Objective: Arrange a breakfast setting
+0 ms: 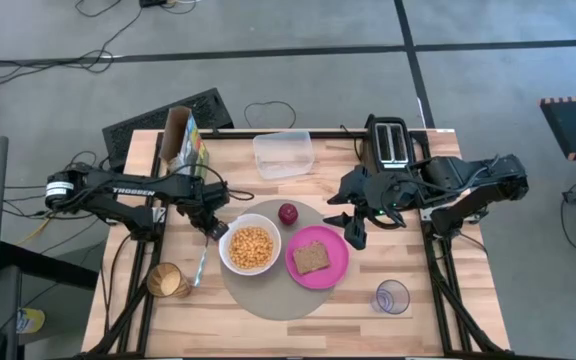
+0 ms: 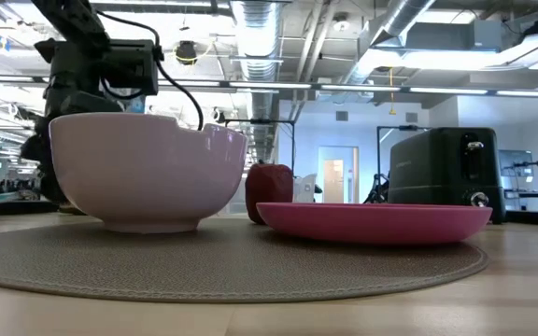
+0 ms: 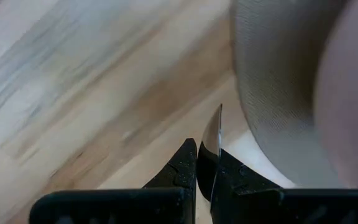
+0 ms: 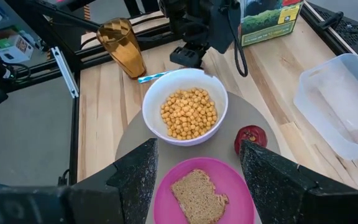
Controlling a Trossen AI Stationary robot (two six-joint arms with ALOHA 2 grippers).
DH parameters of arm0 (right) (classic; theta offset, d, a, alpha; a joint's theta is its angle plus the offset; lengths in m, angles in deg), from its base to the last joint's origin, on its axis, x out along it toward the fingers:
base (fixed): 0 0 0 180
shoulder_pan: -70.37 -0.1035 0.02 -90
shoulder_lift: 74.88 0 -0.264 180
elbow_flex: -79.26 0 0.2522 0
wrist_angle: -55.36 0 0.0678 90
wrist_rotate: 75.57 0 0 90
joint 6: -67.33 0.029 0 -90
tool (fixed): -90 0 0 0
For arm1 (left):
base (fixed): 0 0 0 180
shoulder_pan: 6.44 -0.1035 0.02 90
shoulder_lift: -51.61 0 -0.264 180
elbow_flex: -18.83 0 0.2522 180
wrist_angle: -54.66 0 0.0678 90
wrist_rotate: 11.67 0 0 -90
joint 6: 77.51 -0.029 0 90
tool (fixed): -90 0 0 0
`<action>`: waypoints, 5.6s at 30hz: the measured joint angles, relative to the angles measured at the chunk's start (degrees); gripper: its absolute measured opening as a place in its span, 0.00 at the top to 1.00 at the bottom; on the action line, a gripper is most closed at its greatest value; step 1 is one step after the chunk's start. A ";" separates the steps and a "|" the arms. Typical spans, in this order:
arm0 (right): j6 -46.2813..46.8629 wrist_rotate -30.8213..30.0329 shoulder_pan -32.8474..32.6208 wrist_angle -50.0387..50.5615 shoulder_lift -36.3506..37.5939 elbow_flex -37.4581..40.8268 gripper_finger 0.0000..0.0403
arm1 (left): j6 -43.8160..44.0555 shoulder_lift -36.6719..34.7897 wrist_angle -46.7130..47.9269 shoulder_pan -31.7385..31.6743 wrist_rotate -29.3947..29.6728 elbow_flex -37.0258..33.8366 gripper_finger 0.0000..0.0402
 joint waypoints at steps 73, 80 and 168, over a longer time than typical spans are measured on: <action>0.59 -1.29 -0.02 0.42 0.00 0.00 0.37 | 21.68 -0.02 -8.03 5.57 13.06 -3.77 0.77; 0.56 -1.29 -0.02 0.43 0.00 0.00 0.37 | 18.34 -0.02 -11.19 5.71 12.90 -3.76 0.77; 1.94 -1.25 -0.11 0.45 0.02 -0.01 0.37 | -1.65 -11.81 7.36 11.91 15.41 18.70 0.77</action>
